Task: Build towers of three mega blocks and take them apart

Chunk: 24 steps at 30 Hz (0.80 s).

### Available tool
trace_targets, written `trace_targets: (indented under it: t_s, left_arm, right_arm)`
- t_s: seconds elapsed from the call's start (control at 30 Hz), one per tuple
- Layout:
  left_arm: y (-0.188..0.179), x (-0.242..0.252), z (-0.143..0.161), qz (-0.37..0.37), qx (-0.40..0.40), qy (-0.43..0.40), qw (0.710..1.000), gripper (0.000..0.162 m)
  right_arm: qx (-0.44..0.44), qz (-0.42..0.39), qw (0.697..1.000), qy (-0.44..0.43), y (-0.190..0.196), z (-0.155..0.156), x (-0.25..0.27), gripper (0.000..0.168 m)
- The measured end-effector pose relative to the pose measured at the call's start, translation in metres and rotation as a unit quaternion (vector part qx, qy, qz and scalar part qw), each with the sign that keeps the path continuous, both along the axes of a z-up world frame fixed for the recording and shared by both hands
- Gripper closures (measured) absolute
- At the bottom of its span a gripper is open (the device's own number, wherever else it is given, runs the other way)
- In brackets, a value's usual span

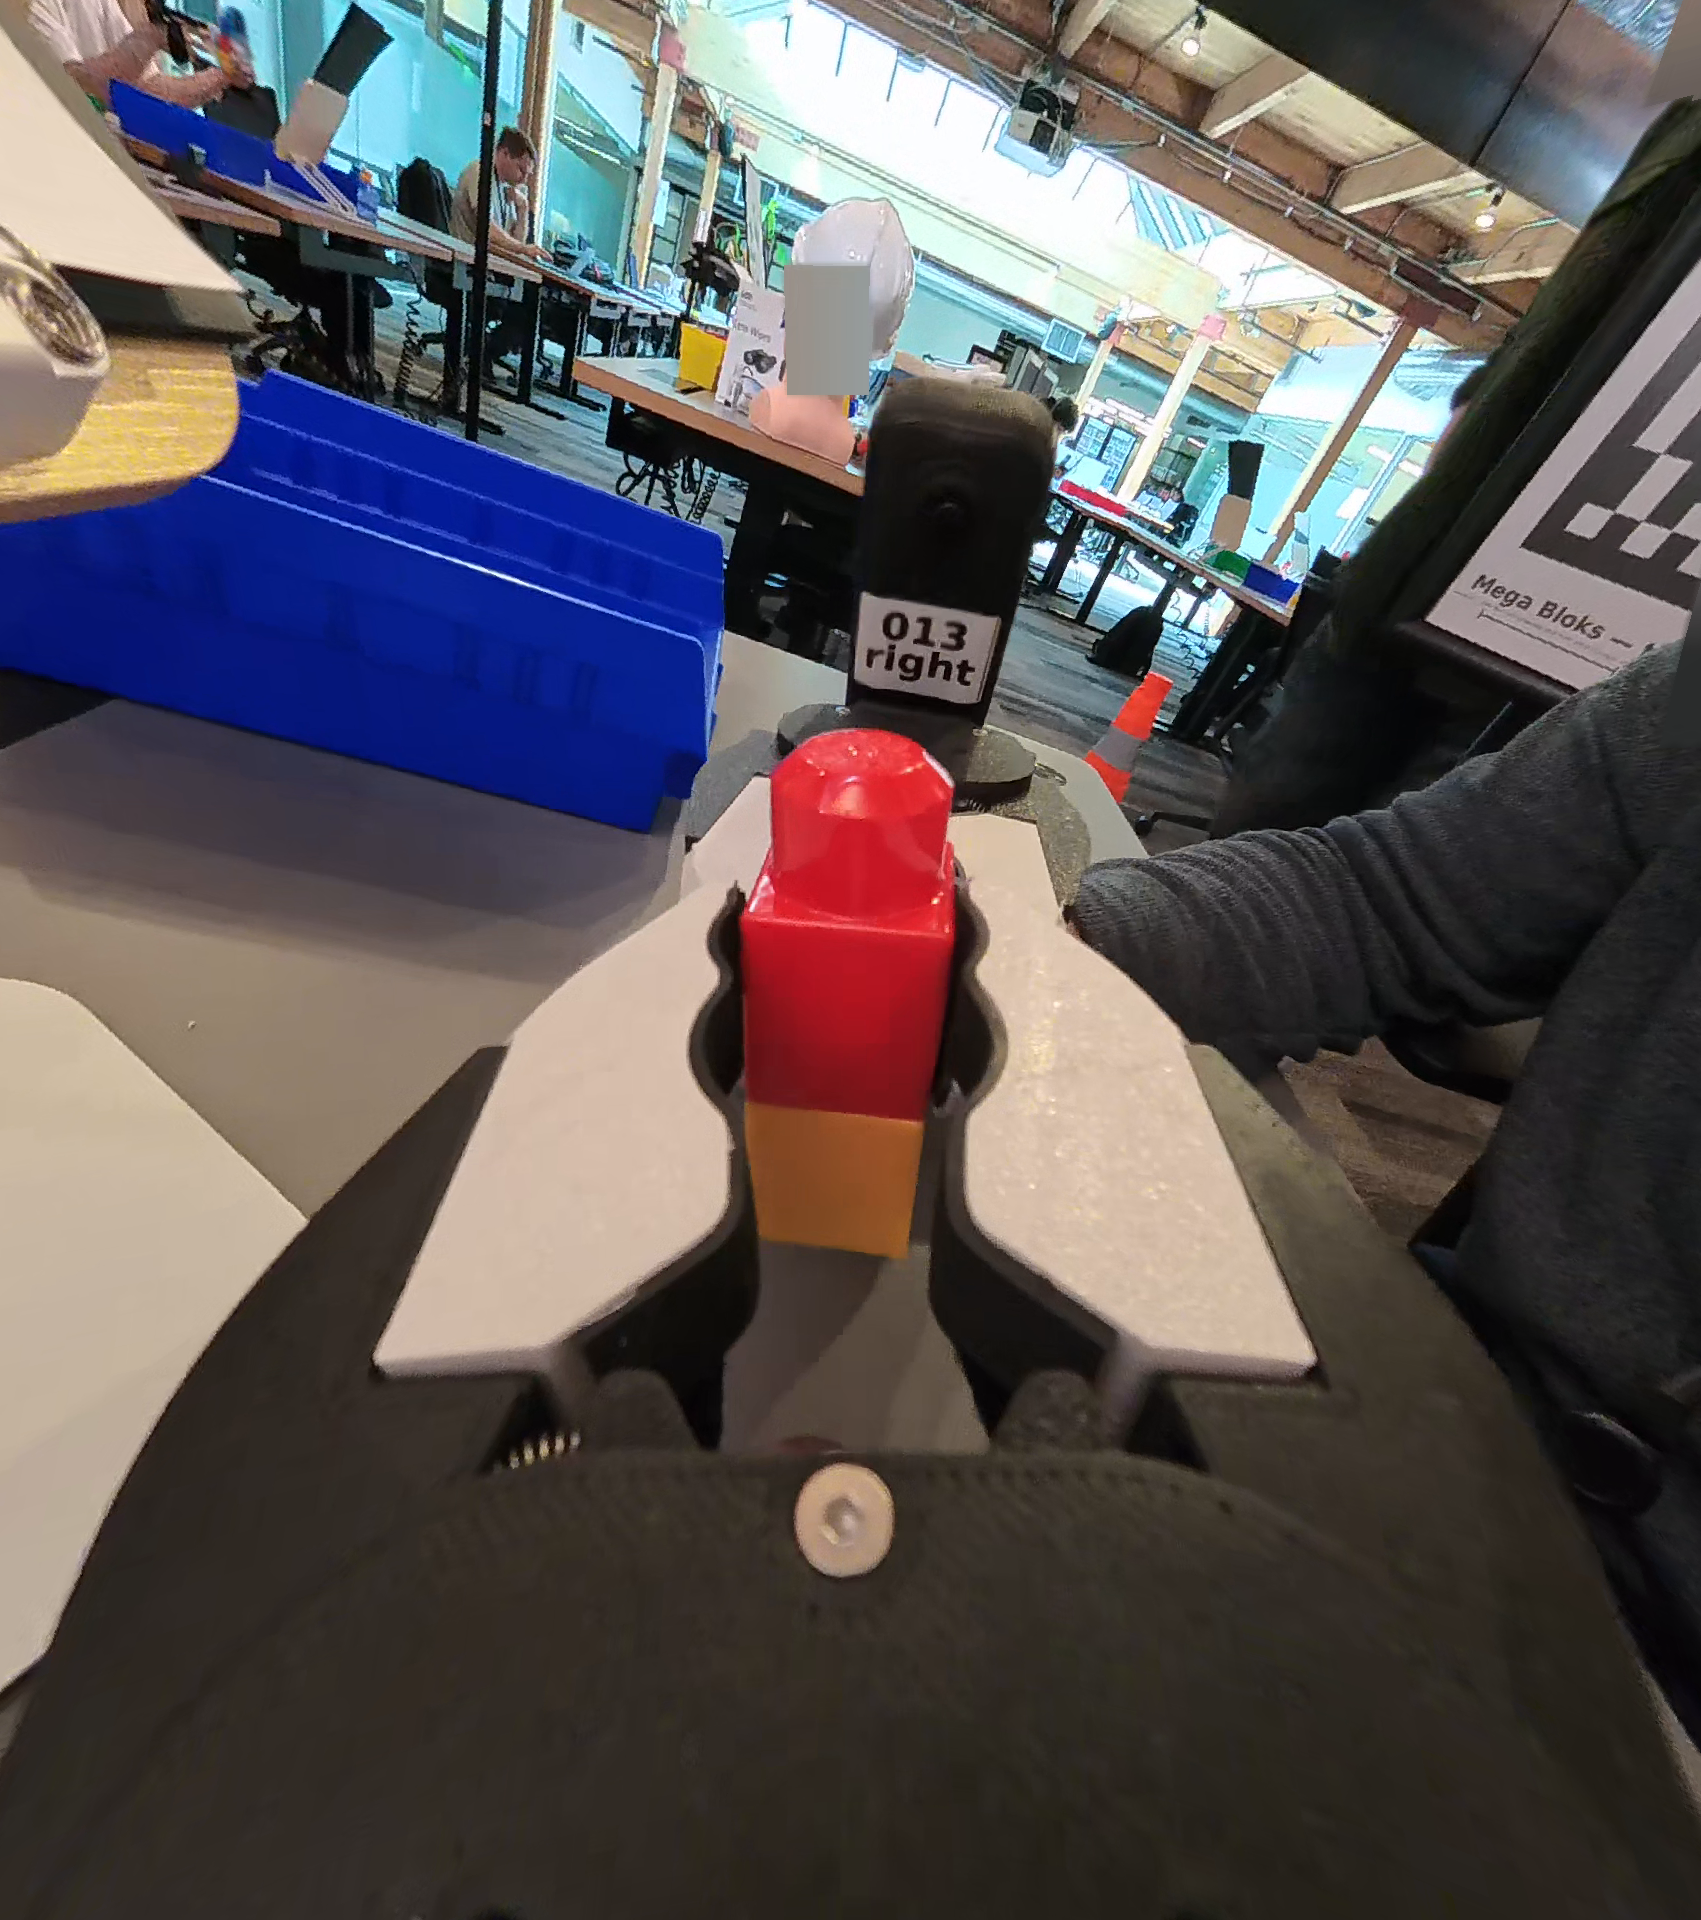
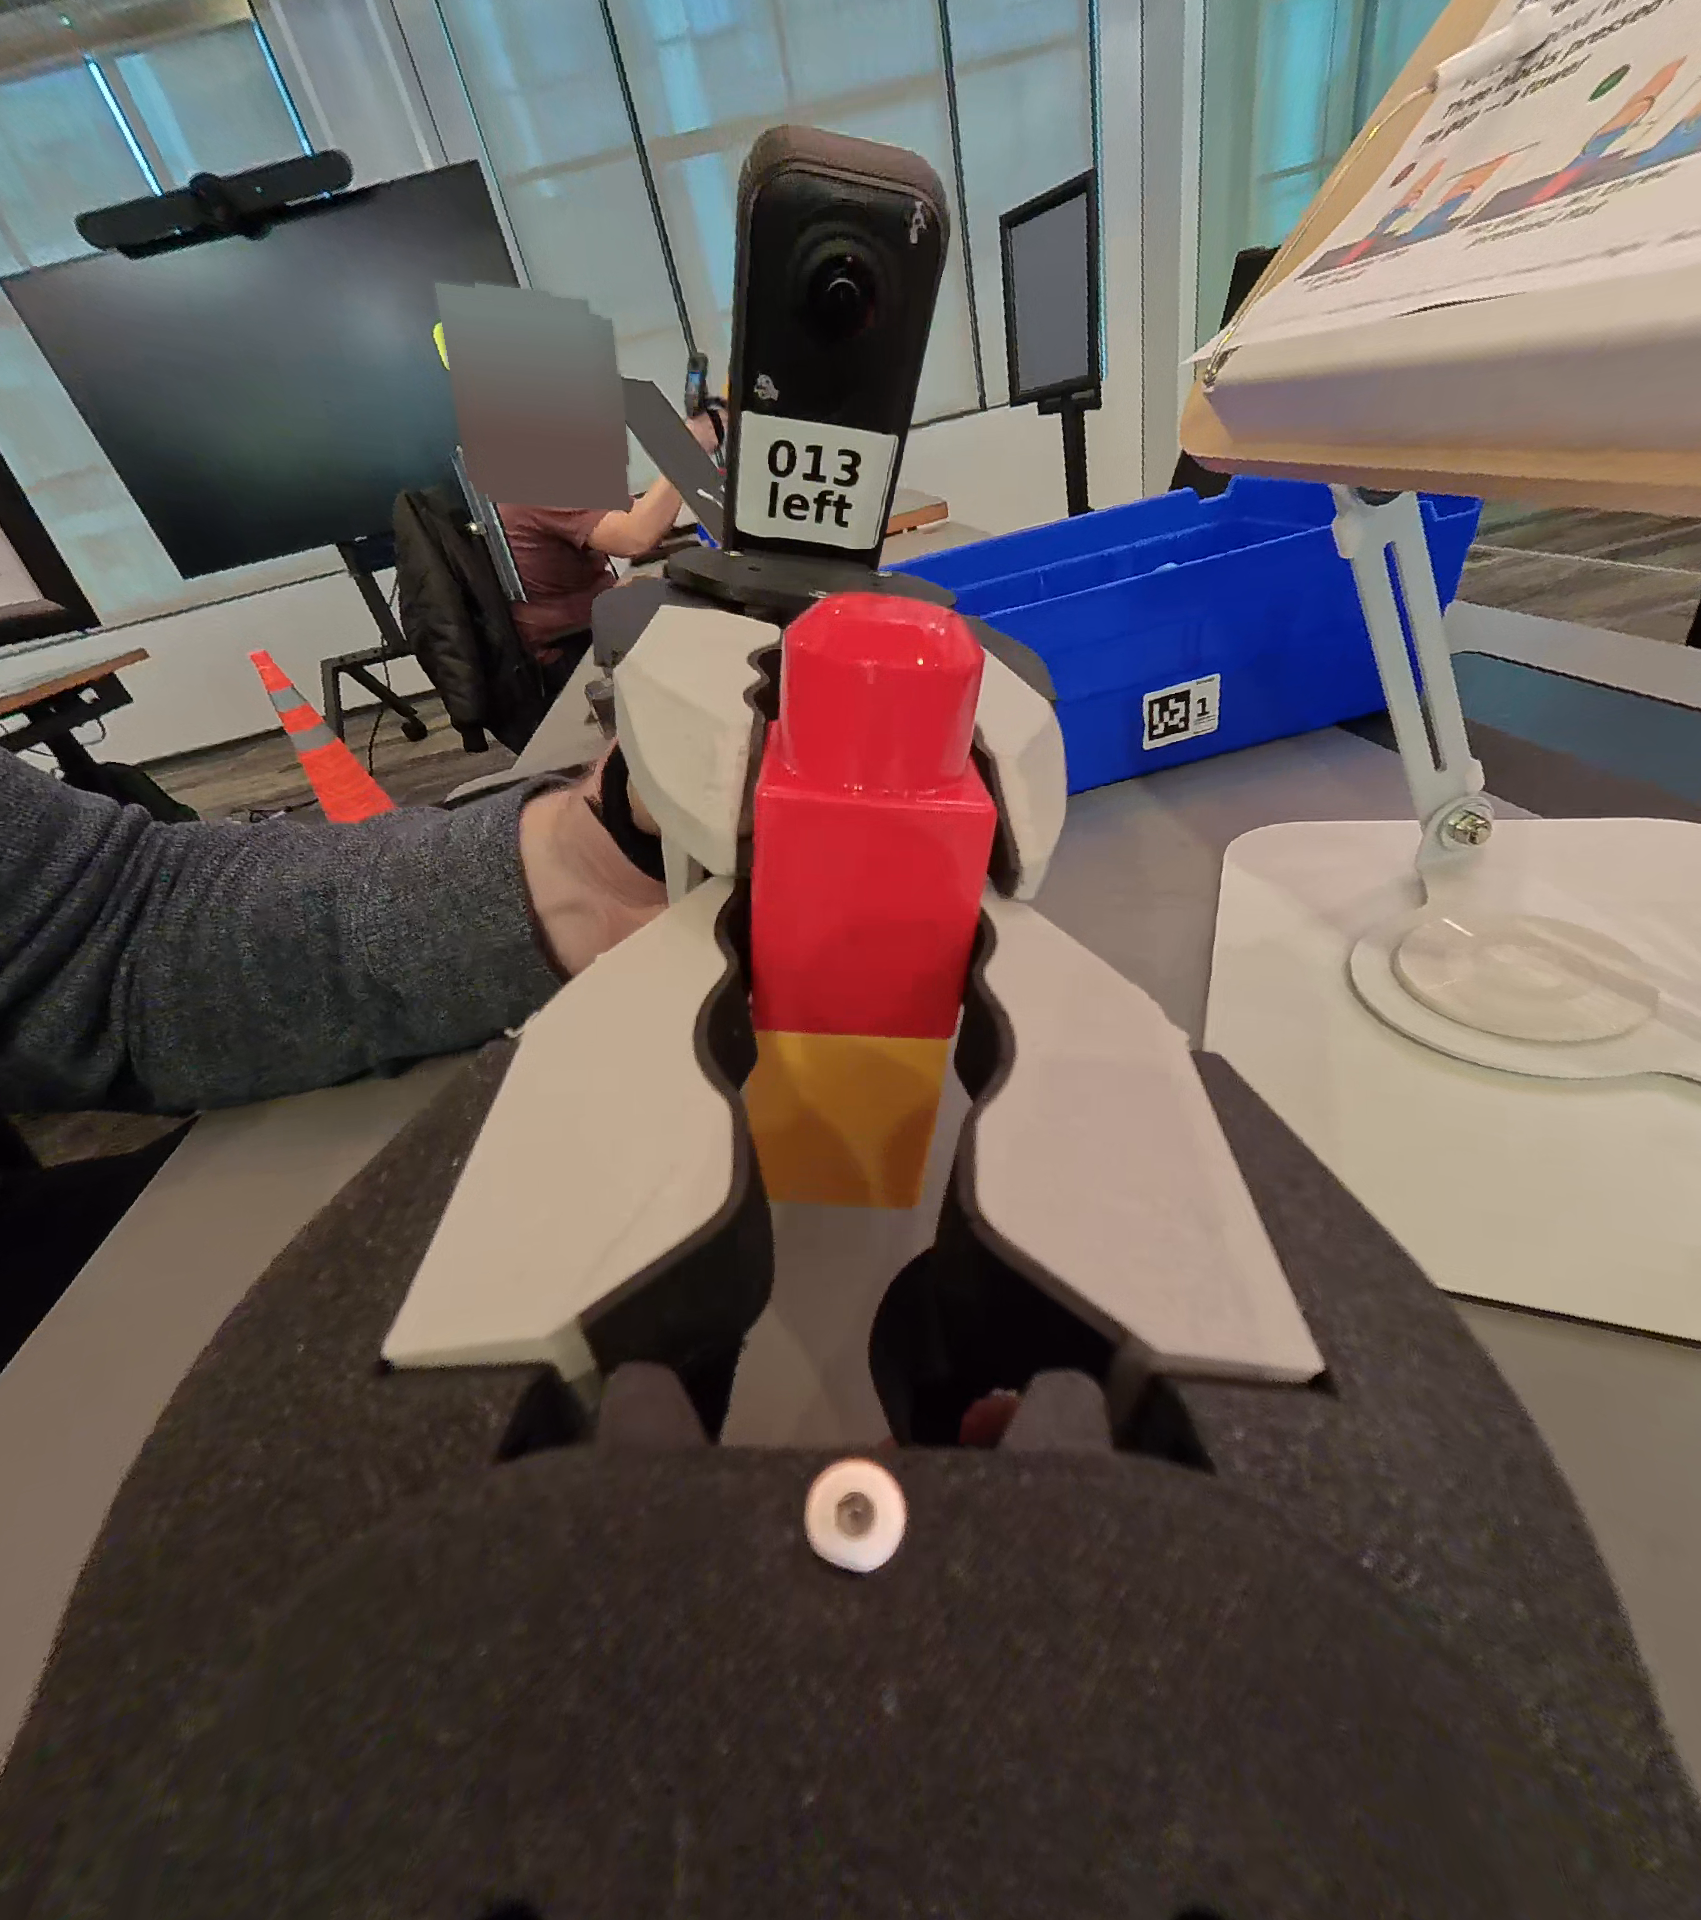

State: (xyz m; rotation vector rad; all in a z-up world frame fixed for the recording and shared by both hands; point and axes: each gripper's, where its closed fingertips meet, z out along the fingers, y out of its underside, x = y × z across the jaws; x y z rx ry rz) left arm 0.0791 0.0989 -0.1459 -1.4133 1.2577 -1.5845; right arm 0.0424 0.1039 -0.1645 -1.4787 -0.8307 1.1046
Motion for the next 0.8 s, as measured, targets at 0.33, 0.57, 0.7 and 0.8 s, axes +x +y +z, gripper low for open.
trace_targets:
  t_s: [0.33,0.57,0.7,0.8]
  left_arm:
    - [0.055,-0.095,0.047,0.171,0.148,0.059,0.972,0.123]
    - [0.144,-0.241,0.056,0.354,0.179,0.191,0.898,0.124]
    - [0.174,-0.272,0.042,0.356,0.221,0.255,0.871,0.125]
    - [0.206,-0.299,0.015,0.368,0.251,0.359,0.82,0.121]
  right_arm:
    - [-0.004,0.012,1.0,0.0,-0.003,-0.008,-0.004,0.133]
    - [-0.011,0.017,1.0,0.004,-0.001,-0.008,-0.003,0.133]
    - [-0.012,0.018,1.0,0.003,-0.002,-0.009,-0.004,0.133]
    - [-0.014,0.019,1.0,0.004,-0.002,-0.008,-0.003,0.133]
